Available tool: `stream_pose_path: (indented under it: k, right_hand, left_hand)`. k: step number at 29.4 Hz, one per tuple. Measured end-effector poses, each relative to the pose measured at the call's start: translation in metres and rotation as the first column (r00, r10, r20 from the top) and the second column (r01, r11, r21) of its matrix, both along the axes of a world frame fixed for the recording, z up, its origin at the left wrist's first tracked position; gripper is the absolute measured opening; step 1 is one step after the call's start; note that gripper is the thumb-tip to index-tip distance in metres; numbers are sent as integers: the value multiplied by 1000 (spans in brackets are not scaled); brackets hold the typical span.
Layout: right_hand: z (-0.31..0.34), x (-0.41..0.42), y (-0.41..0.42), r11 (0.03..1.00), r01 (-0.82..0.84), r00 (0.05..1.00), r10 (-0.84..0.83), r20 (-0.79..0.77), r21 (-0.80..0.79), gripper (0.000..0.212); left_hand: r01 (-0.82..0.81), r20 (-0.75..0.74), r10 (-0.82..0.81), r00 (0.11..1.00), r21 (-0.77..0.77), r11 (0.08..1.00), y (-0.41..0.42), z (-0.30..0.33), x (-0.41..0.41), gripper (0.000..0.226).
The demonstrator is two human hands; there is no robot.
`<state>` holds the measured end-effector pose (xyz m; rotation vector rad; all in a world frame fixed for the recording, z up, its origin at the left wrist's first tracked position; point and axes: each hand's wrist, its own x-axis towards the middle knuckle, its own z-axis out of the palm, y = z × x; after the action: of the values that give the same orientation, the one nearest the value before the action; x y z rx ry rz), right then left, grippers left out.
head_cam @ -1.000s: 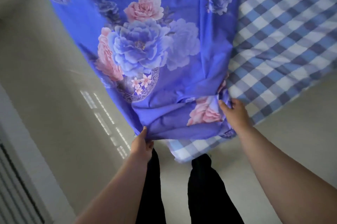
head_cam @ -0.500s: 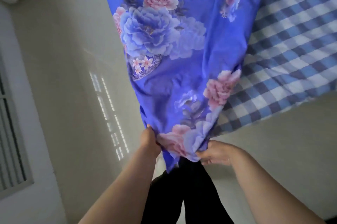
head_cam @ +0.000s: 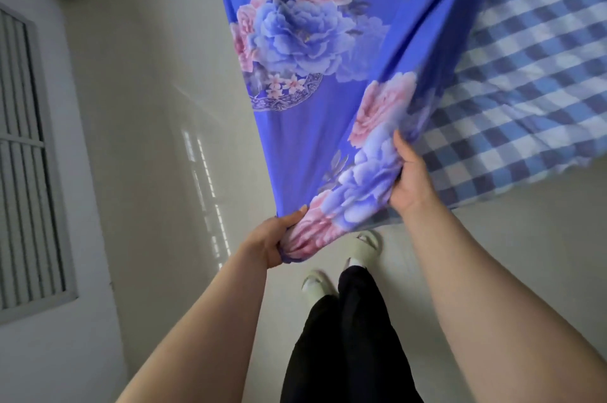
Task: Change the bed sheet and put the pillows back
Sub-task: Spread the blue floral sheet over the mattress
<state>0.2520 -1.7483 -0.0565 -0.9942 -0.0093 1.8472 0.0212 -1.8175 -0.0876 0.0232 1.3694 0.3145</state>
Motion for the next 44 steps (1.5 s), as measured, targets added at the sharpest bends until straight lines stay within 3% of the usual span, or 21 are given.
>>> stream_pose_path:
  k: [4, 9, 13, 20, 22, 24, 25, 26, 27, 29, 31, 32, 35, 37, 39, 40, 42, 44]
  right_hand:
    - [3, 43, -31, 993, 92, 996, -90, -27, 79, 25]
    - [-25, 60, -107, 986, 80, 952, -33, 304, -144, 28]
    - [-56, 58, -158, 933, 151, 910, -3, 414, -326, 19]
    - [-106, 56, -181, 770, 17, 752, 411, 516, -638, 31]
    - [-109, 60, -174, 639, -239, 618, 681, 393, -731, 35]
    - [-108, 70, -168, 367, -515, 298, 924, 240, -774, 45]
    - [-107, 77, -163, 257, -546, 132, 966, 221, -797, 53]
    - [-107, 89, -154, 247, -517, 26, 962, 273, -820, 58]
    - [-106, 102, -143, 330, -461, -23, 924, 383, -824, 61]
    - [-98, 132, -114, 606, -287, -43, 766, 642, -742, 56]
    - [-85, 164, -77, 827, -107, -15, 554, 833, -552, 47]
    - [-81, 175, -59, 893, -58, 15, 447, 894, -446, 41]
    - [-77, 210, 5, 950, -34, 172, 313, 934, -312, 37]
    - [-75, 230, 46, 933, -74, 371, 353, 859, -351, 36]
    - [-71, 238, 78, 933, -97, 704, 311, 638, -347, 24]
    - [-68, 239, 91, 936, -101, 810, 274, 518, -337, 20]
    - [-59, 238, 114, 956, -134, 888, 233, 396, -263, 15]
    - [-48, 239, 128, 975, -119, 908, 183, 378, -188, 23]
  left_hand:
    - [39, -52, -40, 998, -15, 999, -6, 2, -5, 47]
    - [46, -330, -14, 944, 90, 995, -19, -8, 0, 44]
    - [1, -547, 92, 832, 168, 986, -33, -22, 2, 29]
    - [-68, -772, 148, 618, 135, 989, -58, -40, 0, 18]
    - [-96, -821, 111, 560, 68, 993, -63, -44, 1, 28]
    - [-119, -918, -18, 396, -70, 990, -67, -44, 3, 47]
    - [-126, -946, -66, 318, -111, 986, -68, -43, 6, 49]
    - [-114, -958, -93, 273, -128, 985, -68, -42, 12, 51]
    - [-76, -960, -110, 257, -134, 988, -66, -41, 22, 54]
    - [69, -960, -110, 258, -95, 993, -60, -39, 51, 60]
    - [305, -973, -67, 223, 5, 952, -44, -36, 92, 62]
    - [437, -979, -25, 202, 67, 897, -34, -33, 113, 60]
    - [736, -972, 42, 230, 203, 646, 4, -25, 180, 42]
    - [814, -941, -120, 317, 206, 543, 30, -21, 225, 37]
    - [851, -865, -364, 345, 124, 511, 45, -22, 259, 61]
    - [854, -816, -459, 351, 77, 515, 50, -23, 270, 80]
    - [853, -765, -548, 340, 5, 522, 56, -25, 286, 108]
    - [841, -761, -568, 314, -55, 538, 60, -27, 296, 116]
